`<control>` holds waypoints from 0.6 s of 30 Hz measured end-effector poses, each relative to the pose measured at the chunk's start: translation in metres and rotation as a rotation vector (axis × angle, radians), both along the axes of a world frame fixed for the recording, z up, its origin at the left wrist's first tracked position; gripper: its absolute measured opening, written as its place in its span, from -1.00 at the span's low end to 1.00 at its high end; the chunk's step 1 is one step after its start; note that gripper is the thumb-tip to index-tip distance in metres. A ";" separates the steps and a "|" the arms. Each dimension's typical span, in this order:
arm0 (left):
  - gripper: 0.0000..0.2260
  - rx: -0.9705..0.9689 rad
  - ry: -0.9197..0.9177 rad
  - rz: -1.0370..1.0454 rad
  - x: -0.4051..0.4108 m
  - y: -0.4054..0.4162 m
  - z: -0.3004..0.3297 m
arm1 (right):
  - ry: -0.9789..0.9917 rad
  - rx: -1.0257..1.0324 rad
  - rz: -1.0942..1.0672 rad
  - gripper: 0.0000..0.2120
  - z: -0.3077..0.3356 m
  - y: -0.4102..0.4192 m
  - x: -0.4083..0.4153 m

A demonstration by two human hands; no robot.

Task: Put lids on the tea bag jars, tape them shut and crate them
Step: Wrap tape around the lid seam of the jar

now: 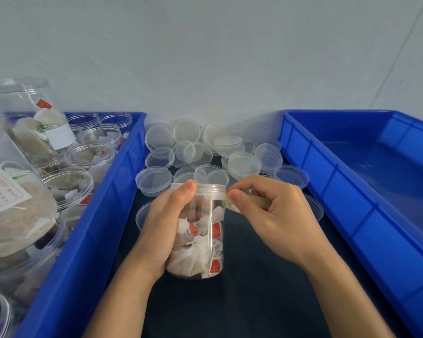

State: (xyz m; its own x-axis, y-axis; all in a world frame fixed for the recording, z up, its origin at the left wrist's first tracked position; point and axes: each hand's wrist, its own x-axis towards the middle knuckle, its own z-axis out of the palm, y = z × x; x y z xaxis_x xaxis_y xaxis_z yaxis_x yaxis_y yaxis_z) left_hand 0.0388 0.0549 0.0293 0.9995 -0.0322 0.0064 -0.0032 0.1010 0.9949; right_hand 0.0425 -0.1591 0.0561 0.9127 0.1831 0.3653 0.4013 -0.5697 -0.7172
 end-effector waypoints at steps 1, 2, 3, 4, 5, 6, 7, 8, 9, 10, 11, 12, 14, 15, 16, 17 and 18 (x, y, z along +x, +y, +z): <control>-0.41 -0.010 0.008 -0.009 -0.001 0.000 0.001 | -0.004 0.000 -0.004 -0.64 0.000 0.000 0.000; -0.42 -0.017 0.020 -0.015 -0.001 0.000 0.001 | -0.010 0.000 -0.009 -0.63 0.000 0.001 0.000; -0.43 -0.021 0.032 -0.020 -0.002 0.000 0.002 | -0.018 0.001 -0.014 -0.63 -0.001 0.001 0.000; -0.47 -0.024 0.041 -0.027 -0.002 0.001 0.002 | -0.026 0.000 -0.019 -0.64 -0.001 0.001 0.000; -0.50 -0.027 0.047 -0.036 -0.002 0.001 0.002 | -0.031 -0.003 -0.021 -0.64 -0.001 0.001 -0.001; -0.52 -0.030 0.052 -0.041 -0.003 0.001 0.002 | -0.032 -0.006 -0.021 -0.65 0.000 0.001 -0.001; -0.52 -0.032 0.058 -0.042 -0.003 0.001 0.002 | -0.032 -0.009 -0.021 -0.65 0.000 0.001 -0.001; -0.52 -0.038 0.063 -0.043 -0.003 0.001 0.002 | -0.032 -0.013 -0.022 -0.67 0.000 0.001 -0.001; -0.50 -0.048 0.068 -0.045 -0.003 0.001 0.002 | -0.035 -0.020 -0.025 -0.68 0.000 0.001 -0.001; -0.49 -0.062 0.073 -0.049 -0.004 0.001 0.003 | -0.037 -0.028 -0.030 -0.69 0.000 0.002 -0.001; -0.47 -0.075 0.074 -0.052 -0.004 0.001 0.003 | -0.038 -0.036 -0.034 -0.71 0.000 0.002 -0.001; -0.44 -0.085 0.074 -0.055 -0.004 0.001 0.003 | -0.033 -0.041 -0.035 -0.72 0.000 0.002 0.000; -0.37 -0.112 0.063 -0.064 -0.004 0.002 0.002 | -0.011 -0.044 -0.024 -0.71 -0.001 0.002 0.001; -0.35 -0.128 0.054 -0.075 -0.004 0.002 0.002 | 0.001 -0.041 -0.015 -0.68 -0.001 0.002 0.001; -0.36 -0.146 0.049 -0.091 -0.004 0.002 0.002 | 0.014 -0.036 -0.007 -0.64 -0.001 0.002 0.001; -0.37 -0.167 0.044 -0.113 -0.004 0.002 0.001 | 0.030 -0.037 0.005 -0.60 -0.001 0.002 0.001; -0.39 -0.189 0.044 -0.137 -0.005 0.001 0.001 | 0.047 -0.048 0.022 -0.57 0.000 0.002 0.001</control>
